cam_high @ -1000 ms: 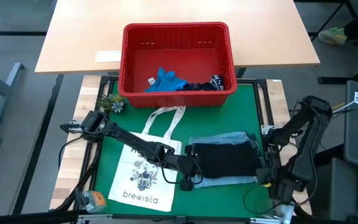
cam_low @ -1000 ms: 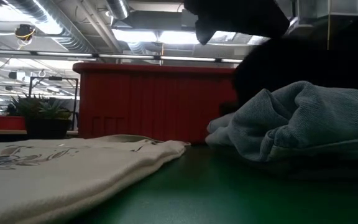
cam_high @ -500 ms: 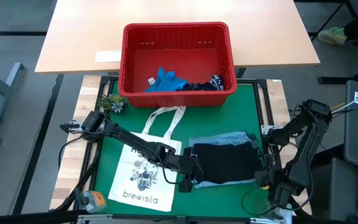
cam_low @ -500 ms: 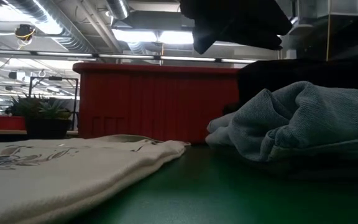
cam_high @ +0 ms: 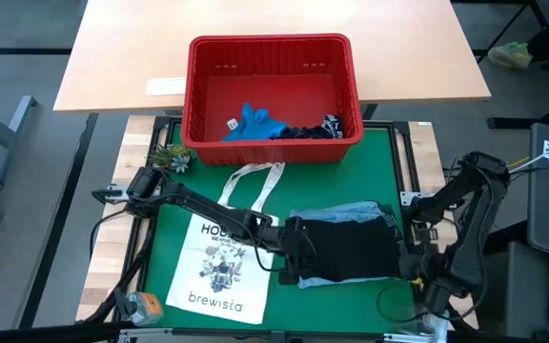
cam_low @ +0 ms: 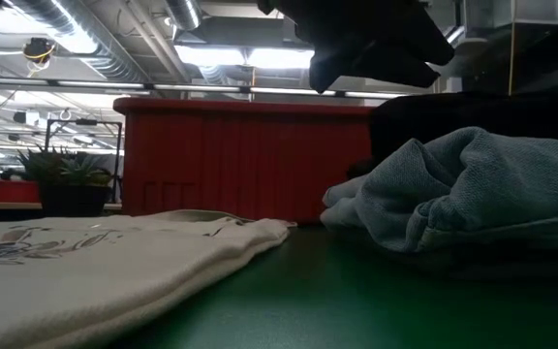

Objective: Fold Laundry from Bin
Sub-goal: Stack the black boxer on top of the light blue jeans

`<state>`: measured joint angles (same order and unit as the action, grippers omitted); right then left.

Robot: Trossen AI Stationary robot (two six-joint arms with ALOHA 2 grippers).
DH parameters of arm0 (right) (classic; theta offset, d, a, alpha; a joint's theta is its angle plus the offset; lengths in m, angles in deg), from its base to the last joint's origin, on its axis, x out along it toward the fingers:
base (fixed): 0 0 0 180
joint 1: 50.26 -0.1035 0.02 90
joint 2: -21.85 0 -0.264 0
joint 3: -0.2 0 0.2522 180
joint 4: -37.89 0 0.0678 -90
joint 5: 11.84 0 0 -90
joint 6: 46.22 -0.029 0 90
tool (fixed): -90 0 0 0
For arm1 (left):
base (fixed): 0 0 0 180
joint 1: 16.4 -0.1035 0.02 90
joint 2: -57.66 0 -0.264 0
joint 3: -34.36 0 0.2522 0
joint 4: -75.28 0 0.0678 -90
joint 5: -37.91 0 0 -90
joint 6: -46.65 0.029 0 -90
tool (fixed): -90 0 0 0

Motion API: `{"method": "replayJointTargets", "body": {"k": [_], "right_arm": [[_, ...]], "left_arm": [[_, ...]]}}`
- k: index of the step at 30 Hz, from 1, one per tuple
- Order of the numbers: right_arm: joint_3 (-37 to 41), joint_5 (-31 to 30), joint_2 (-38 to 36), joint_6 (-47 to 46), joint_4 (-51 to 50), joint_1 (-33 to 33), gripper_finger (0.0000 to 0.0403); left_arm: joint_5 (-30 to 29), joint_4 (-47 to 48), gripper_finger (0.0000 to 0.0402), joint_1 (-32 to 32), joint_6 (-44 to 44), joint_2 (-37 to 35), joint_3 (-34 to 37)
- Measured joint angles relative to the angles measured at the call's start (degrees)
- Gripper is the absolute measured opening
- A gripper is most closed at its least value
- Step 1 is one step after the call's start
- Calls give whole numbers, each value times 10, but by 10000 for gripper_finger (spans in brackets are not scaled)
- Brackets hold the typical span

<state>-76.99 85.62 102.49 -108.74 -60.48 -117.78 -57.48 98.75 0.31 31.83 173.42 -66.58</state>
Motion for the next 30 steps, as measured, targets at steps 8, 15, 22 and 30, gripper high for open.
{"method": "replayJointTargets", "body": {"k": [8,15,22,30], "right_arm": [[-34,-105,-37,17,-55,0,143],[-32,-248,-66,30,-55,0,143],[-28,-333,-72,41,-51,6,143],[47,-316,-72,124,42,68,143]], "left_arm": [[8,-1,100,-5,0,0,0],[9,-2,91,-1,0,0,0],[33,-56,75,3,0,4,0],[35,-49,53,18,0,31,0]]}}
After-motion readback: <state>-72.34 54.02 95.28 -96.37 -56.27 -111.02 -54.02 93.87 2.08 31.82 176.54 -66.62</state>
